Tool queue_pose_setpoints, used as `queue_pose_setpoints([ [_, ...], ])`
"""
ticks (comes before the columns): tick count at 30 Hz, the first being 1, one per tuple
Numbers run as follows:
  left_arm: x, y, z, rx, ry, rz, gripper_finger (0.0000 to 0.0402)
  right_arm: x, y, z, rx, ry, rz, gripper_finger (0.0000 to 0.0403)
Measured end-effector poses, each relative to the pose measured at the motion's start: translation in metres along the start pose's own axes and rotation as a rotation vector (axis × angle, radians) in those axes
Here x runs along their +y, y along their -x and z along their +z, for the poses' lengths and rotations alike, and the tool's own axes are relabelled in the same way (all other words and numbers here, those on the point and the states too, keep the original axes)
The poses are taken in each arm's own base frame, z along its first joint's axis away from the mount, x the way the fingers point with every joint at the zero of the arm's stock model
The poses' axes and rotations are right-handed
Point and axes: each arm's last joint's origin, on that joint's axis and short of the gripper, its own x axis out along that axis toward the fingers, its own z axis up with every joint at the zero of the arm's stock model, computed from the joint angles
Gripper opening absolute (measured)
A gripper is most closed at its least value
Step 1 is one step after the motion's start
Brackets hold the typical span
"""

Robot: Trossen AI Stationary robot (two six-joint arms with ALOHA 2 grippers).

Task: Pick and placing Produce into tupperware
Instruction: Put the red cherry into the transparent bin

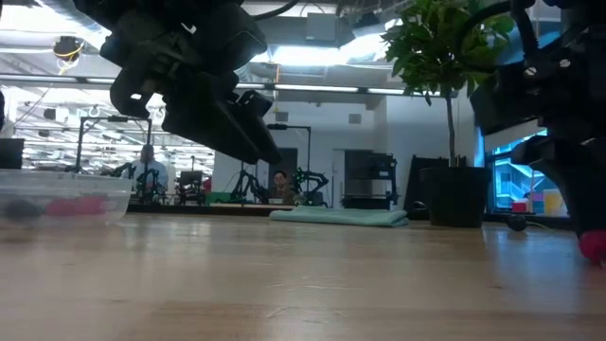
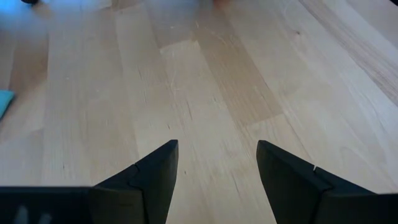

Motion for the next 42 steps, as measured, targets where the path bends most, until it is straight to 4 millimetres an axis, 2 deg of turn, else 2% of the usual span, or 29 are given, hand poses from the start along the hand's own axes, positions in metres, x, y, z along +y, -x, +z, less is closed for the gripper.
queue_pose_setpoints([
  [5,0.0,0.0,0.0,0.0,0.0,0.0,0.021,0.002,0.0,0.002,-0.015,0.001,0.018,0.0144],
  [15,0.0,0.0,0.0,0.001,0.001,0.0,0.021,0.004,0.0,0.004,-0.033,0.001,0.045,0.0138],
  [25,0.0,0.0,0.0,0.001,0.001,0.0,0.021,0.004,0.0,0.004,-0.032,0.0,0.043,0.0071],
  [32,0.0,0.0,0.0,0.001,0.001,0.0,0.021,0.005,0.0,0.005,-0.041,-0.053,0.057,0.006],
  [36,0.0,0.0,0.0,0.0,0.002,0.0,0.021,0.01,0.002,0.019,-0.149,-0.07,0.118,0.0059],
  [42,0.0,0.0,0.0,0.004,-0.004,0.0,0.021,0.0,0.015,0.056,-0.395,-0.151,0.094,0.0058],
])
